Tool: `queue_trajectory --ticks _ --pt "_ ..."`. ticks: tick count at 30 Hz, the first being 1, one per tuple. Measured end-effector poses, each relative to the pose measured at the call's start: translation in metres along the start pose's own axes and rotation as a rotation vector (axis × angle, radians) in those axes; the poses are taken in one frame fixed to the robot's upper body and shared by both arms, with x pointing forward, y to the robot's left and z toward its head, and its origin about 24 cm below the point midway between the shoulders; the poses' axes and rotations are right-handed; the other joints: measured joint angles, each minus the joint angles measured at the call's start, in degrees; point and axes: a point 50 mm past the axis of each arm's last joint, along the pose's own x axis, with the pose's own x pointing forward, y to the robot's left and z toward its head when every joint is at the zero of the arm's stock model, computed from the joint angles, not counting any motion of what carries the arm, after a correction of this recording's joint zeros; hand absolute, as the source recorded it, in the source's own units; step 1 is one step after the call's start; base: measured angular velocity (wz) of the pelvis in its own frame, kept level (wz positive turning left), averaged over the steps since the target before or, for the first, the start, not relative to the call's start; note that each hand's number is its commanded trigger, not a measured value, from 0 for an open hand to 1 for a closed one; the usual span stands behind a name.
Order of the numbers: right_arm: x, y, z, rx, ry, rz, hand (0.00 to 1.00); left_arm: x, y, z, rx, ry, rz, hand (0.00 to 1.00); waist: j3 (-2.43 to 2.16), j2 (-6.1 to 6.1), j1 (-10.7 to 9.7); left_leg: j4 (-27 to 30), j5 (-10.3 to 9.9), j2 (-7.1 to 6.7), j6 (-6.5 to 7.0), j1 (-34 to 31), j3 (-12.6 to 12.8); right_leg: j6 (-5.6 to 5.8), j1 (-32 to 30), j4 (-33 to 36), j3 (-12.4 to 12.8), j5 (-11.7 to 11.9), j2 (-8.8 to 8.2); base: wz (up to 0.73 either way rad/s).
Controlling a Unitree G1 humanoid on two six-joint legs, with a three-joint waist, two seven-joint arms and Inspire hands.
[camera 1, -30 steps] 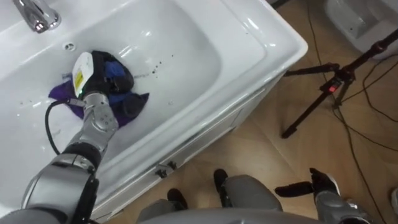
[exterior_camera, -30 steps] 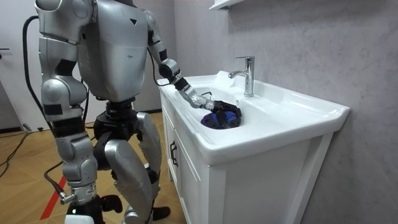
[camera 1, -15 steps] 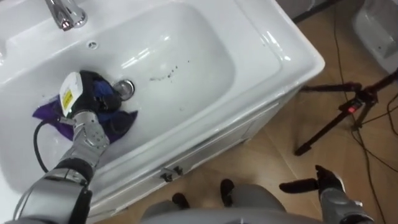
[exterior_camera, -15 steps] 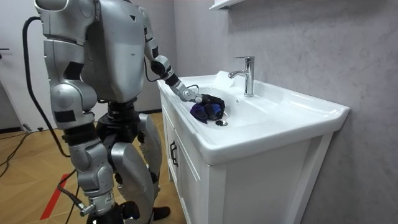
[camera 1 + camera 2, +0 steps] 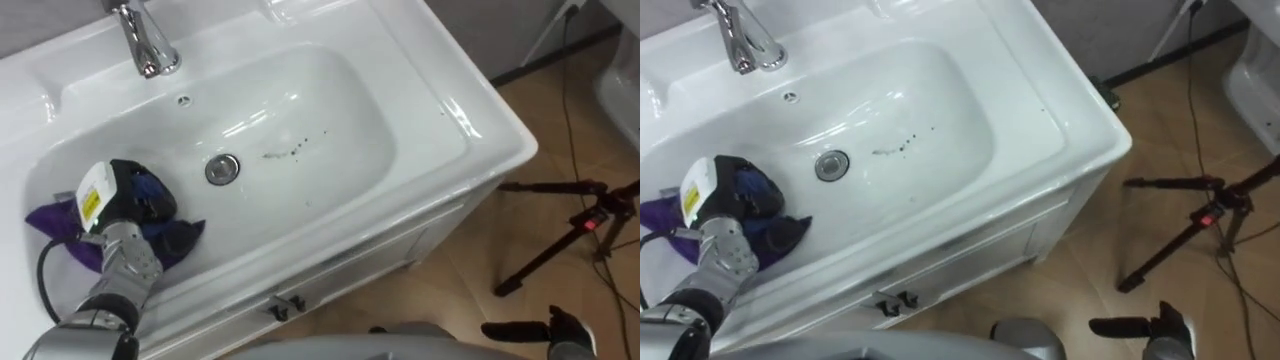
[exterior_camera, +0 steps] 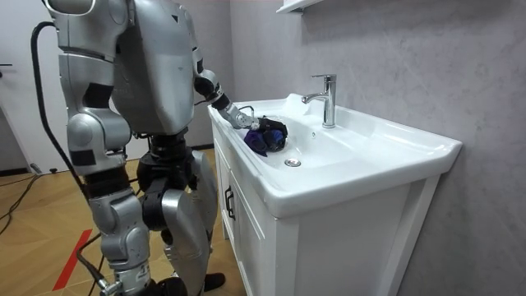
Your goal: Wipe basin
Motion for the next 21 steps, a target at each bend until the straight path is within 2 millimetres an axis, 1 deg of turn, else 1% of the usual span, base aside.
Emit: queue_trajectory --ticks 1,4,11,13,15,17,18,20,21 --pt "0.0 -0.001 0.001 -0.013 -0.005 -0.007 0.0 -0.001 0.0 -0.003 0.012 0.004 -0.003 1.0 -0.11 0.15 0.1 -0.4 0.0 -0.02 0.0 0.4 -0.5 -0.13 0.2 0.1 0.0 -0.1 0.08 -0.05" --pt "0.0 -0.004 0.0 -0.026 -0.005 -0.019 0.0 -0.003 0.001 -0.007 0.035 0.008 -0.004 1.0 -0.2 0.3 0.1 -0.7 0.0 0.03 -0.01 0.6 -0.7 -0.36 0.2 0.1 -0.1 -0.4 0.2 0.0" --pt "-0.003 -0.012 -0.015 -0.02 0.029 -0.059 0.0 -0.012 -0.001 -0.024 0.055 0.055 -0.01 1.0 -0.25 0.91 0.2 -1.6 0.0 -0.03 -0.1 3.7 -0.9 -0.71 2.9 0.1 0.0 -1.6 0.29 -0.01" --pt "-0.004 -0.014 -0.019 -0.035 0.032 -0.068 0.0 -0.017 -0.002 -0.031 0.059 0.074 -0.014 1.0 -0.23 1.06 0.2 -1.8 0.0 -0.05 -0.14 4.7 -1.5 -0.88 4.2 0.0 0.0 -2.1 0.32 -0.02" --pt "-0.004 -0.018 -0.018 -0.039 0.027 -0.082 0.0 -0.02 -0.002 -0.034 0.062 0.079 -0.017 1.0 -0.13 1.52 0.2 -1.8 -0.2 -0.02 -0.42 5.2 -2.4 -1.01 4.8 -0.2 -0.2 -2.3 0.41 0.05" --pt "-0.004 -0.021 -0.017 -0.035 0.018 -0.099 0.0 -0.026 -0.003 -0.041 0.068 0.085 -0.023 1.0 -0.4 2.18 0.0 -1.7 -0.3 0.01 -0.52 5.6 -2.7 -1.05 5.6 -0.6 -1.1 -2.3 0.37 0.08" --pt "-0.004 -0.023 -0.019 -0.04 0.023 -0.104 0.0 -0.027 -0.003 -0.042 0.068 0.085 -0.024 1.0 -0.45 2.35 0.0 -1.7 -0.3 0.02 -0.56 5.9 -2.8 -1.05 5.8 -0.7 -1.3 -2.3 0.37 0.09" --pt "-0.004 -0.024 -0.018 -0.054 0.013 -0.109 0.0 -0.032 -0.006 -0.046 0.067 0.089 -0.032 1.0 -0.36 2.95 -0.1 -2.2 -0.3 0.08 -0.62 6.6 -3.1 -1.06 6.8 -0.8 -2.0 -2.3 0.37 0.12" --pt "-0.004 -0.024 -0.019 -0.057 0.014 -0.109 0.0 -0.033 -0.006 -0.045 0.066 0.089 -0.033 1.0 -0.31 3.06 -0.2 -2.3 -0.3 0.08 -0.62 7.0 -3.4 -1.06 6.9 -0.9 -2.2 -2.3 0.37 0.11"
